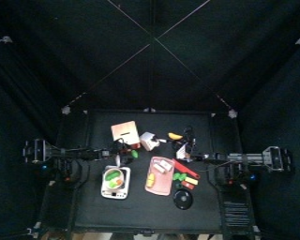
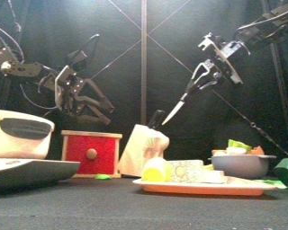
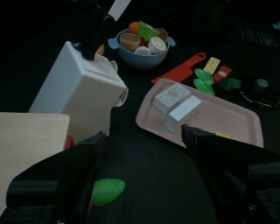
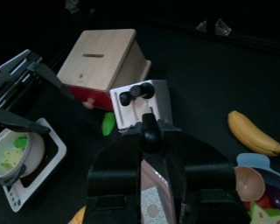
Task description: Cut corn
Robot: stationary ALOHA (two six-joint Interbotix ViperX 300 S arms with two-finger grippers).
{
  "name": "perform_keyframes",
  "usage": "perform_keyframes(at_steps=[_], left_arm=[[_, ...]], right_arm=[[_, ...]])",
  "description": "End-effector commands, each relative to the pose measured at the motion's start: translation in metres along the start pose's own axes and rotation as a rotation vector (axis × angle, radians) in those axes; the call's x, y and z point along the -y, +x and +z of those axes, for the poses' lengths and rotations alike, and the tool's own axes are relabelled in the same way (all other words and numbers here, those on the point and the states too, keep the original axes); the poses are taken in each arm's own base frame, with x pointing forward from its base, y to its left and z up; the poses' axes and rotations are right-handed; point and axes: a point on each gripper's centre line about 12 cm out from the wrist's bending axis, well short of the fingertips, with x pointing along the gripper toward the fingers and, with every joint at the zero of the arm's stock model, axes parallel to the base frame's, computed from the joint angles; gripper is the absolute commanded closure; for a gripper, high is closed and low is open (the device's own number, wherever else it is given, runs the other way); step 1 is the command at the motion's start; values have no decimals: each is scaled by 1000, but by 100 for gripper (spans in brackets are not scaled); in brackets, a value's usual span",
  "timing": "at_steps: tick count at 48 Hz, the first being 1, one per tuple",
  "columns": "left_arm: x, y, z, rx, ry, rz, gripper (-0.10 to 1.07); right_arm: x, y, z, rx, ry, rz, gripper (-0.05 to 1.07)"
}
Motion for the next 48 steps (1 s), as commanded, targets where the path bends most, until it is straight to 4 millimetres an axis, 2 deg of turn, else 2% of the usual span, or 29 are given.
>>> perform_keyframes(at_steps=[1,9,13,15,21,28,34,41,48], left_arm=[[1,2,14,52,5,-6,-3],[10,-1,19,114,68,-67,-3],[18,-2,25,158,120,-121,-3],[31,-2,28,189,158,-178,-3],[57,-3,29,242,221,-302,-3],[75,13,31,275,214,-364,-2],[74,33,22,237,197,-351,-2],[70,43,10,198,168,-323,-1],[69,46,5,182,163,-319,14]], right_arm=[[-8,-14,2,14,-11,62,61],[-18,-34,-11,15,-106,195,61],[-33,-40,-19,12,-217,301,61],[-41,-42,-27,-4,-279,359,61],[-62,-39,-38,-15,-418,438,61],[-83,-21,-41,-18,-488,439,61],[-93,-11,-45,-28,-516,440,62],[-99,-10,-44,-28,-515,448,61],[-99,-10,-46,-31,-514,448,62]])
